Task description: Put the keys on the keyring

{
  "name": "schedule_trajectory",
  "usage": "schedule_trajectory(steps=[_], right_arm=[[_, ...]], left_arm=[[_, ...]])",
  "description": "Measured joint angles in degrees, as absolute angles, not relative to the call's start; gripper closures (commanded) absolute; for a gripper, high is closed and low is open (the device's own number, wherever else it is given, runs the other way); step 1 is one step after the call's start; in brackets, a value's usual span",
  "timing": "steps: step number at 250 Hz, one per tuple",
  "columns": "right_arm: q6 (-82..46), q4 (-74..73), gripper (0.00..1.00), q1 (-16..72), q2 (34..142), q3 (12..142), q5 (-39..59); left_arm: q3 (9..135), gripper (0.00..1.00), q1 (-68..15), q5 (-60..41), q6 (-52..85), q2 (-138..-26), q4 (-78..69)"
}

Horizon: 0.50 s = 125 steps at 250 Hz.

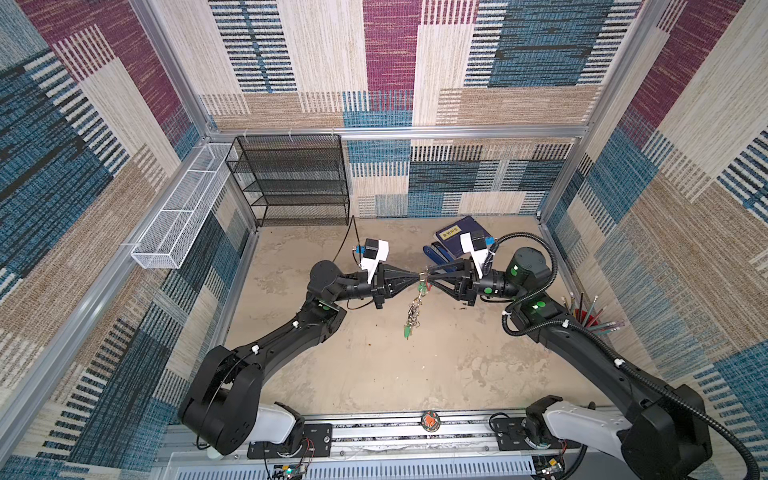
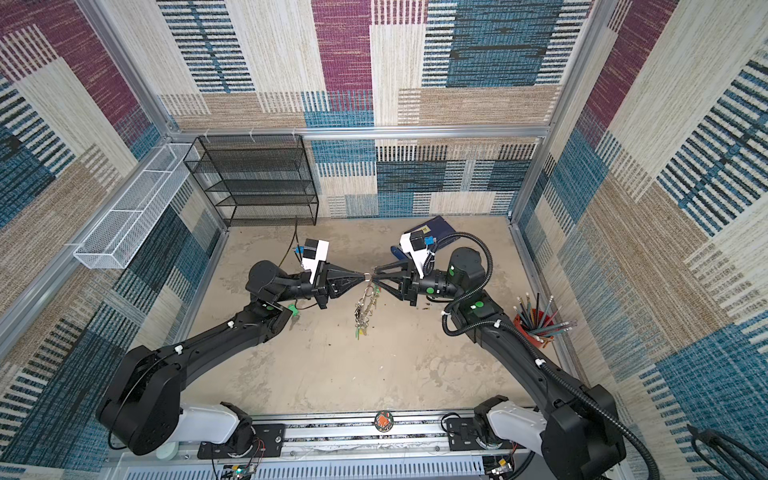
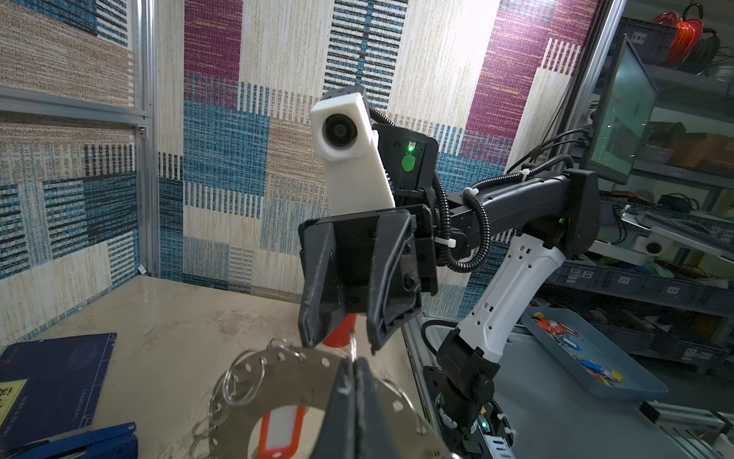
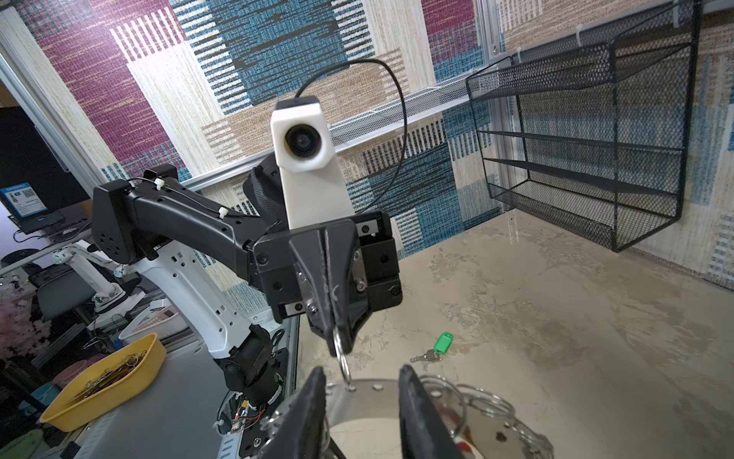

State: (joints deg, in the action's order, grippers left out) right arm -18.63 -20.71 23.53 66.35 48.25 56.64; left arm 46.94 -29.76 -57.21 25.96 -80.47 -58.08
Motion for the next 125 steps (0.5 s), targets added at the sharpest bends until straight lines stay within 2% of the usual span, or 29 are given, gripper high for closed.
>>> schedule_trajectory(steps=[47, 125], right_arm=[[-19.0, -21.32, 0.68, 24.1, 66.94, 48.25, 58.11], [-19.0, -21.91, 0.95, 24.43, 67.92, 48.38, 58.52]], left_arm=[[47.51, 1.0, -29.76, -57.34, 26.83, -81.38, -58.22], [48.27, 1.0, -29.74, -58.76, 27.24, -82.17, -58.24]])
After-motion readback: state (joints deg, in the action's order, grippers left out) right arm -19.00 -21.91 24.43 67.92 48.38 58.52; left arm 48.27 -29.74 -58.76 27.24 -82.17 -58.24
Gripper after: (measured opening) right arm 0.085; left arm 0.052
